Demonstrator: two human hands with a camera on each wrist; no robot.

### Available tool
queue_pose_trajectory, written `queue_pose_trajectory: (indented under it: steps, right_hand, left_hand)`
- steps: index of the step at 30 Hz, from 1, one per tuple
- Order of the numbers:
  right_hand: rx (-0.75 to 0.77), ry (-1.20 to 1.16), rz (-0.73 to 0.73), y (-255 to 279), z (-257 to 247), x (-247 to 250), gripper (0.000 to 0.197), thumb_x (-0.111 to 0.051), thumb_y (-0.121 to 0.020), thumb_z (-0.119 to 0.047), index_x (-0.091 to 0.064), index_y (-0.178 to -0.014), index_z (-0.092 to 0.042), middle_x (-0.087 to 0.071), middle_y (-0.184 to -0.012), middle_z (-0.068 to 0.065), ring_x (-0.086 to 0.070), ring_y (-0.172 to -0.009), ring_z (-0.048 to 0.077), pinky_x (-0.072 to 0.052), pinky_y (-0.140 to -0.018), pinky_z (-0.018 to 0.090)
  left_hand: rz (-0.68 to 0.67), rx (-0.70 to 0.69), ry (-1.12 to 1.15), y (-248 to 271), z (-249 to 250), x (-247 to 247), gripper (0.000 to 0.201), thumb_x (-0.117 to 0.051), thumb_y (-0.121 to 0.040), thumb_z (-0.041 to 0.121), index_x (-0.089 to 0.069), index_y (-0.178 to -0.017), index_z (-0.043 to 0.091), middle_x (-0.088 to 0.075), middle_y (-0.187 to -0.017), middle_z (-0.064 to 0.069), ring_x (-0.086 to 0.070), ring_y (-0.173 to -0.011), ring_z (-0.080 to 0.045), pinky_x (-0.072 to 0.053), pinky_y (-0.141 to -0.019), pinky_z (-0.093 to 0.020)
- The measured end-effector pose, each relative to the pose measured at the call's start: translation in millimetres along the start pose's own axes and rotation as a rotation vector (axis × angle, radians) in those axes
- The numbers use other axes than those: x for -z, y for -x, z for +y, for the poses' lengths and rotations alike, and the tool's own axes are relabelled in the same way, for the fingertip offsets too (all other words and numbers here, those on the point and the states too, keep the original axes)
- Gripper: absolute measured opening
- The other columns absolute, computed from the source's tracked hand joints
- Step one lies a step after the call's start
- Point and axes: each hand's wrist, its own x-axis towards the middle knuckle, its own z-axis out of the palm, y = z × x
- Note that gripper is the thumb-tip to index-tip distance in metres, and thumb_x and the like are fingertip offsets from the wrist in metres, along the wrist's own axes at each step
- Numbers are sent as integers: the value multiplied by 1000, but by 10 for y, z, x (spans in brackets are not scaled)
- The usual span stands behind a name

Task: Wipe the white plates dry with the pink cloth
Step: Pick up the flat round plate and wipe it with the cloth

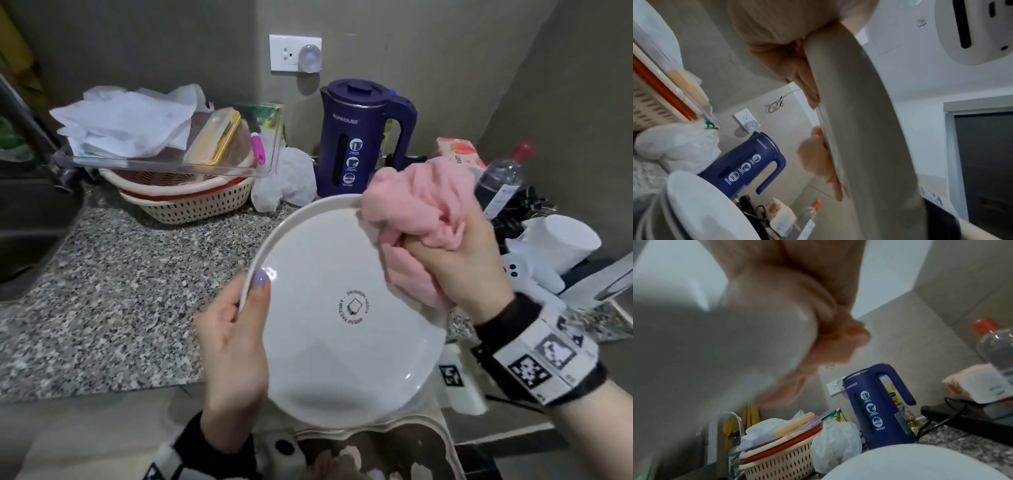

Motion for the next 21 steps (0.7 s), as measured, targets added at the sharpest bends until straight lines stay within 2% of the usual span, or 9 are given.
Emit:
queue_pose_trajectory:
  steps: [3,5,9,11,13,14,17,19,21]
  right_hand:
    - [-3,-227,221,138,4,-105,39,-70,-58,-28,-58,-94,-20,-69,-85,-9,-65,-81,4,-52,-74,22]
    - [-43,-291,274,276,61,-152,29,-69,-63,-14,-55,-86,-23,-67,-78,-13,-61,-73,-4,-48,-69,15]
    - [-186,-374,359,494,150,-282,14,-60,-70,-4,-53,-78,-14,-63,-69,-15,-55,-64,-4,-46,-64,17]
    - [-275,-462,490,503,209,-356,18,-62,-71,-5,-59,-89,-5,-70,-84,-3,-63,-77,3,-51,-73,22]
    - [-415,-630,553,575,236,-536,44,-68,-73,-10,-57,-112,5,-69,-107,17,-67,-98,22,-54,-87,37]
    - [-540,-763,552,643,257,-664,49,-72,-76,-12,-55,-119,2,-67,-112,16,-67,-100,26,-55,-85,41]
    - [-833,-1034,495,805,175,-1007,40,-68,-85,-11,-56,-123,-3,-69,-109,16,-67,-94,27,-57,-70,34]
    - [-750,-991,485,712,109,-988,30,-63,-87,-3,-61,-116,2,-69,-108,21,-66,-93,30,-54,-75,38]
    - [-567,-873,436,535,24,-772,16,-64,-84,0,-66,-100,-1,-71,-94,15,-66,-86,28,-52,-78,40]
  left_hand:
    - [49,-26,5,-7,-22,-34,20,-65,-80,42,-71,-73,25,-53,-76,-13,-47,-73,-24,-35,-68,-41]
    - [75,-58,2,-23,-7,-41,20,-65,-77,44,-70,-71,26,-49,-77,-12,-42,-74,-24,-31,-68,-41]
    - [156,-115,51,-75,-45,-42,19,-64,-80,41,-71,-72,26,-54,-78,-10,-48,-78,-25,-37,-73,-42]
    - [191,-151,36,-65,-60,-108,17,-64,-84,37,-71,-71,27,-54,-78,-9,-49,-77,-24,-39,-74,-40]
    - [281,-176,62,-62,-107,-195,18,-61,-89,29,-72,-74,25,-65,-72,0,-60,-71,-19,-49,-69,-32]
    - [334,-186,94,-75,-125,-249,20,-57,-91,26,-73,-79,24,-71,-74,6,-65,-73,-15,-53,-67,-29]
    - [402,-243,93,-119,-186,-325,21,-51,-95,27,-69,-85,24,-71,-75,14,-67,-75,-10,-55,-69,-26]
    - [314,-265,16,-166,-154,-268,15,-47,-100,25,-61,-97,19,-70,-75,20,-65,-74,1,-51,-67,-16]
    - [189,-268,-76,-263,-48,-149,18,-41,-103,18,-53,-114,10,-71,-87,26,-66,-81,6,-50,-66,-10]
